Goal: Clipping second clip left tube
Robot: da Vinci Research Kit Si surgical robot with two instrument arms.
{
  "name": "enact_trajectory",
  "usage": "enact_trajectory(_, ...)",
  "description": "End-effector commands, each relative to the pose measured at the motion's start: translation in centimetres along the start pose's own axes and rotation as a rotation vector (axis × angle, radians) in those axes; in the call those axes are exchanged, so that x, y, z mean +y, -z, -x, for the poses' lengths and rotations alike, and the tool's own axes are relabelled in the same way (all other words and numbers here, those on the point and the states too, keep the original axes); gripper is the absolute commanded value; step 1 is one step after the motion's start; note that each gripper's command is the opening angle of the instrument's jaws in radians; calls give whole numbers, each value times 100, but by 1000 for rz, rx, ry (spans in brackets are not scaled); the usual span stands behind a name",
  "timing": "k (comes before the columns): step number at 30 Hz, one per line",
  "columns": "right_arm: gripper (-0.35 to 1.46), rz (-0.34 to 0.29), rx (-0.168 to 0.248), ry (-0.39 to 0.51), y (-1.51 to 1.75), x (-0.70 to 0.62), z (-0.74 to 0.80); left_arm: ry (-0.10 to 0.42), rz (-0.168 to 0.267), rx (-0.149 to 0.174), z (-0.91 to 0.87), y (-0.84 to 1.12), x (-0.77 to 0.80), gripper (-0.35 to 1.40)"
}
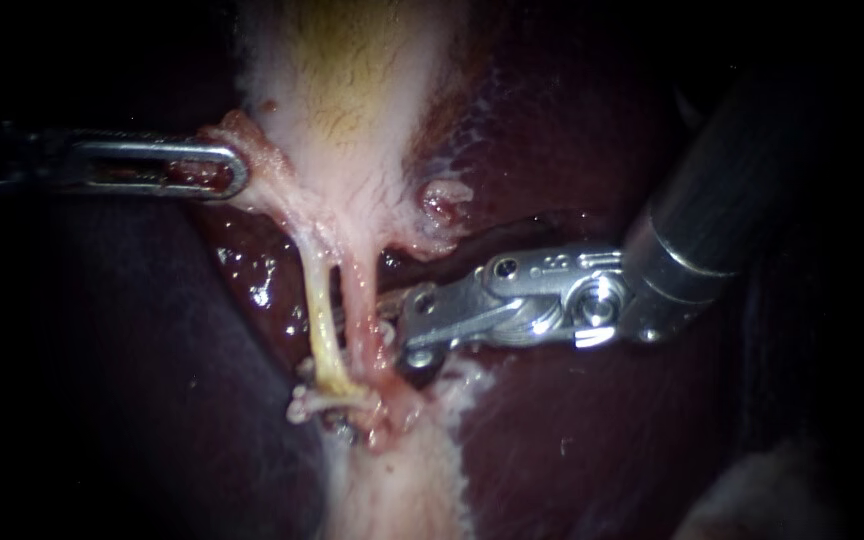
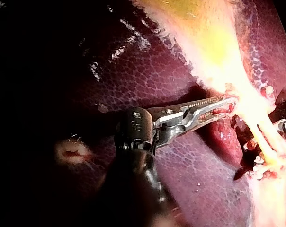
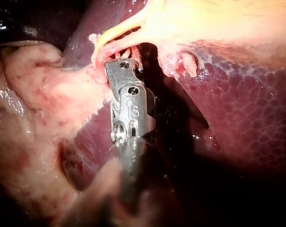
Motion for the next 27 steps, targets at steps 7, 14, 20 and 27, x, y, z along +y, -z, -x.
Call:
enact_trajectory(7, 18, -1, 0, 1, 2, 1, 2, 0, 0, 0, 0, 0, 0, -35)
enact_trajectory(14, 24, 5, 0, 2, 8, 13, 10, 0, 0, 0, 0, 0, 0, -35)
enact_trajectory(20, 27, 38, 7, 1, 20, 32, 19, 0, 0, 0, 0, 1, 0, -35)
enact_trajectory(27, 28, 88, -23, -2, 32, 47, 27, 0, 0, 0, 0, 1, 0, -35)
